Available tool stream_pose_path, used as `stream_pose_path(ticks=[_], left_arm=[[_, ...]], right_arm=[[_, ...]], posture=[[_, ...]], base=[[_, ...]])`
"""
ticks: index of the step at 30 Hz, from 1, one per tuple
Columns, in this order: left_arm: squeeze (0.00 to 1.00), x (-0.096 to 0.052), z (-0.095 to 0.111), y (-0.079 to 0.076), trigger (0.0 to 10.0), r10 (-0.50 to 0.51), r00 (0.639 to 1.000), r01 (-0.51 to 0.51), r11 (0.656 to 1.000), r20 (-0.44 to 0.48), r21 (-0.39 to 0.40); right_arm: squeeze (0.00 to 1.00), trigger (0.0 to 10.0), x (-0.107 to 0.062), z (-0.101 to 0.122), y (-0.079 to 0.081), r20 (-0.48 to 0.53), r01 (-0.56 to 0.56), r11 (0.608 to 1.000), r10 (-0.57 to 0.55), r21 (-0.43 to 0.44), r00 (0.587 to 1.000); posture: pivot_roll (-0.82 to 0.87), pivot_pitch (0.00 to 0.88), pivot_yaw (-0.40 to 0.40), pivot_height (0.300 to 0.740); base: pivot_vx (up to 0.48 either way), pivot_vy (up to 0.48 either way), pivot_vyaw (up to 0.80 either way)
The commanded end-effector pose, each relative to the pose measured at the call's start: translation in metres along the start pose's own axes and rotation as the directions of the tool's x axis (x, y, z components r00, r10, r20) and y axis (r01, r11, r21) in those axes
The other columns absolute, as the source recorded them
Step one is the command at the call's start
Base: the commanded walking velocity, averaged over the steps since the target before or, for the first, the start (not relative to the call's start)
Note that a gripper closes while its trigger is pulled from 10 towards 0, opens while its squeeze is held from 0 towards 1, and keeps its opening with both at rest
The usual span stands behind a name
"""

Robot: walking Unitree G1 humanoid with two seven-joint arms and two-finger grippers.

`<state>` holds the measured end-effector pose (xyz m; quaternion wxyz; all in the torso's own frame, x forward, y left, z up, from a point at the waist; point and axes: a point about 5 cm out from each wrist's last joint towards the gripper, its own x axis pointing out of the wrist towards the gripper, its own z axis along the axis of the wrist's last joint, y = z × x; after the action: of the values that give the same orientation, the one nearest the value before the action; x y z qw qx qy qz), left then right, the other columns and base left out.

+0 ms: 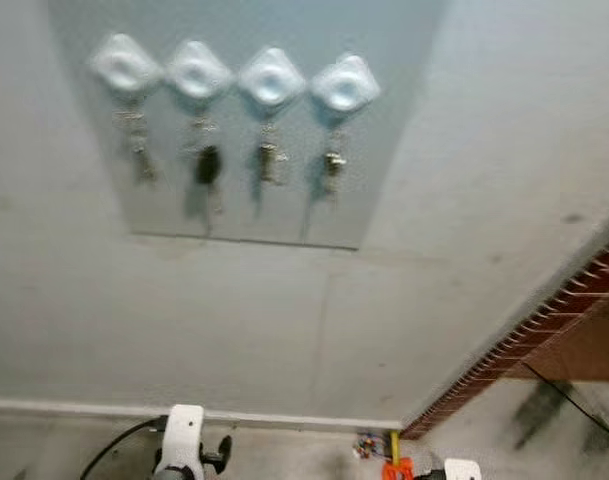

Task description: Hang keys on a hook

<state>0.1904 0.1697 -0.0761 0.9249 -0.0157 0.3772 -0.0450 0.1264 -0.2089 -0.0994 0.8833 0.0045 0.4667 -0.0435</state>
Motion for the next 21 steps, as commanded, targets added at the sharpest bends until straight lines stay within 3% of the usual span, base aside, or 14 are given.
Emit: stream_pose_path(ticks=[1, 21], left_arm=[[0.0, -0.0018, -0.0059, 0.0006, 10.0, 0.002, 1.0, -0.002, 1.0, -0.021, -0.004], [0.0, -0.002, -0.0062, -0.0004, 10.0, -0.005, 1.0, 0.005, 1.0, -0.02, 0.012]], right_arm=[[0.0, 10.0, -0.0018, -0.0076, 0.001, -0.028, 0.001, 1.0, 0.0, 0.013, 1.0], [0.0, 10.0, -0.0034, -0.0116, -0.0043, -0.044, 0.015, 1.0, -0.014, 0.027, 0.999]], posture=[[0.01, 0.067, -0.019, 0.74], [0.0, 0.072, -0.017, 0.74]], base=[[0.0, 0.0, -0.43], [0.0, 0.0, -0.04]])
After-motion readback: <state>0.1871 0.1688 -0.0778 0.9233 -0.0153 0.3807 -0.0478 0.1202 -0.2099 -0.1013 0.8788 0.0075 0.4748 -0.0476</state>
